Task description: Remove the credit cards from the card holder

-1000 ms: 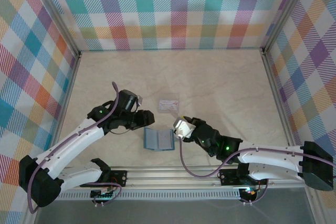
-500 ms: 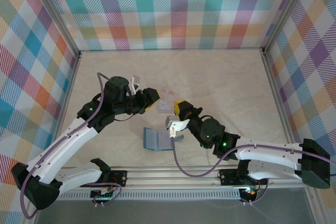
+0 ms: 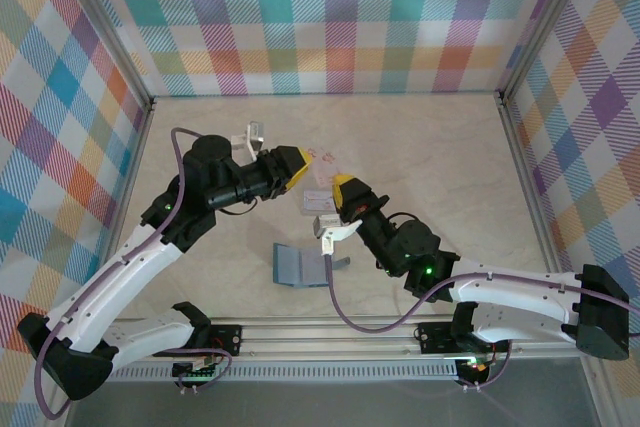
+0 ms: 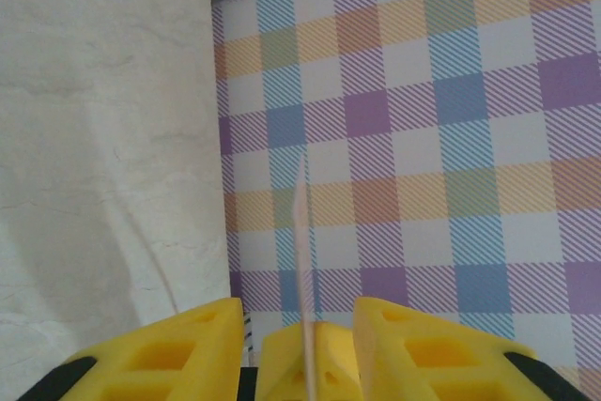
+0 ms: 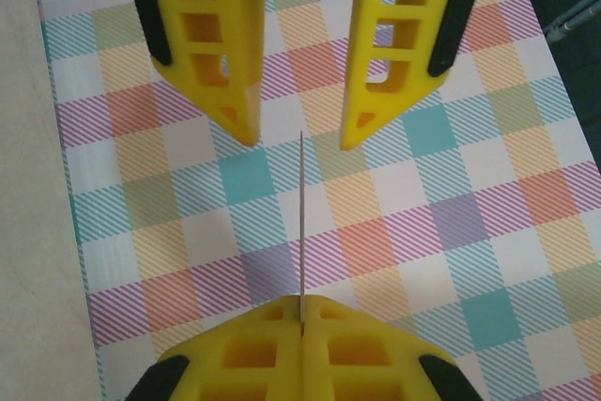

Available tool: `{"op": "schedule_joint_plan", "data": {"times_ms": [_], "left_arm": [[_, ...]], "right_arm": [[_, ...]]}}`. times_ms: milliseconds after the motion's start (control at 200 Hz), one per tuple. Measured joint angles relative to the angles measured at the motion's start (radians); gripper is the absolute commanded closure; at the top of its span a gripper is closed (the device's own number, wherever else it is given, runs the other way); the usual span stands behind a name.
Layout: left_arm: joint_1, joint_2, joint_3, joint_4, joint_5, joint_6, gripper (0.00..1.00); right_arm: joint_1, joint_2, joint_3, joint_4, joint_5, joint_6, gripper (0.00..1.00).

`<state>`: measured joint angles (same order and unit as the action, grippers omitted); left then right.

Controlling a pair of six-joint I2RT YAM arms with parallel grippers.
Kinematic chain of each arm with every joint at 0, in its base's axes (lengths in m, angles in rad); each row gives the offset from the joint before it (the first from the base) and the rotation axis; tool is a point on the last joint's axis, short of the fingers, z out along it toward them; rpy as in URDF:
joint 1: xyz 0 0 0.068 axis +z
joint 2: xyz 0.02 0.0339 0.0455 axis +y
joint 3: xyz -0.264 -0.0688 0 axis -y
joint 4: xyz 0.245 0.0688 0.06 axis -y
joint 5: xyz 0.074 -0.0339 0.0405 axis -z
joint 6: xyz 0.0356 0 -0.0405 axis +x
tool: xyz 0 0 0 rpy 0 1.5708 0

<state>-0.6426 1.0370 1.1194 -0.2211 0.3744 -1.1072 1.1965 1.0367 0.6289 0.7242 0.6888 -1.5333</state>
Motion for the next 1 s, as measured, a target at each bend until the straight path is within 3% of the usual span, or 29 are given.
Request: {"op": "schedule_joint_plan", "data": {"times_ms": [580, 770, 885, 1000], "left_arm": [[-0.050, 0.070, 0.063, -0.020, -0.008, 0.046, 0.85], [-0.050, 0.084, 0.067, -0.024, -0.006, 0.050, 0.92], [-0.050, 0.089, 0.077, -0.035, 0.000, 0.053, 0.95], [-0.050, 0.095, 0.097, -0.089, -0.002, 0.078, 0.96]], "right_arm": [[-0.026, 0.000, 0.022, -0.045, 0.000, 0.055, 0.97], [-0.032, -0.010, 0.022, -0.060, -0.001, 0.073, 0.91], [-0.038, -0.020, 0.022, -0.080, -0.005, 0.092, 0.76], [-0.044, -0.043, 0.022, -0.118, -0.017, 0.127, 0.44]]}}
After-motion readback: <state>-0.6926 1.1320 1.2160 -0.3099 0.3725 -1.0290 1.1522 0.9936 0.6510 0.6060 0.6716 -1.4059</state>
